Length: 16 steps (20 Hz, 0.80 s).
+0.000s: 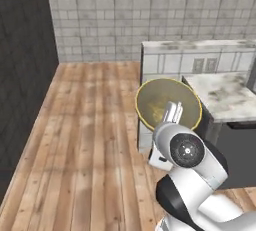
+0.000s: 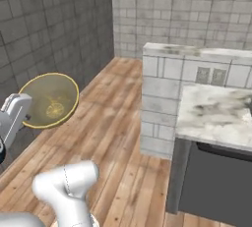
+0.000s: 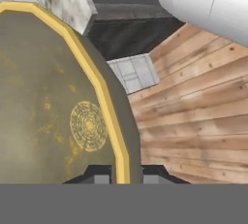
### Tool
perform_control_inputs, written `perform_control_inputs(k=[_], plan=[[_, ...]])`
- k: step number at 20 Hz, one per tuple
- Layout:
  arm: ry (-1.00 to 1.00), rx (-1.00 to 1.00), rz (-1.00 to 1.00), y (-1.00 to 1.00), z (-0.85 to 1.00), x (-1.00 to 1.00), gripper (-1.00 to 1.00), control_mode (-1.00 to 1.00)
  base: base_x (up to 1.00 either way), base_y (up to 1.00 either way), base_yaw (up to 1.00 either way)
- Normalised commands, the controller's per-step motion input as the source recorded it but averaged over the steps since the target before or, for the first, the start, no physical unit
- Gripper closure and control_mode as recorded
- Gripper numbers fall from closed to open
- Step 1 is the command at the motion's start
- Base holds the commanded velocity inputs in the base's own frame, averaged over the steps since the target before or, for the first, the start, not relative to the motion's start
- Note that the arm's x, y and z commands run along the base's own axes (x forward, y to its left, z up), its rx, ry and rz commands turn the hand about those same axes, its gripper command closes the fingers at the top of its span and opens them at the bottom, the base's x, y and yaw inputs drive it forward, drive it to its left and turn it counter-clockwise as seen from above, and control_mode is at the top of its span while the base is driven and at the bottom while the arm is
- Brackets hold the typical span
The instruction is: Move the bowls from the cabinet to the plates on the dining table.
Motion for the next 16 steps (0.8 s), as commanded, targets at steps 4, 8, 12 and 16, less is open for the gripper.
perform_control_inputs(k=[4, 8, 12, 16], plan=[[0.00, 0.00, 0.00, 0.00, 0.00, 0.00, 1.00, 1.00, 1.00, 0.70, 0.00], [0.00, 0.00, 0.00, 0.00, 0.00, 0.00, 1.00, 1.00, 1.00, 0.62, 0.00], [0.00, 0.00, 0.00, 0.00, 0.00, 0.00, 1.00, 1.00, 1.00, 0.56, 0.00], [0.00, 0.00, 0.00, 0.00, 0.00, 0.00, 1.00, 1.00, 1.00, 0.42, -0.01]])
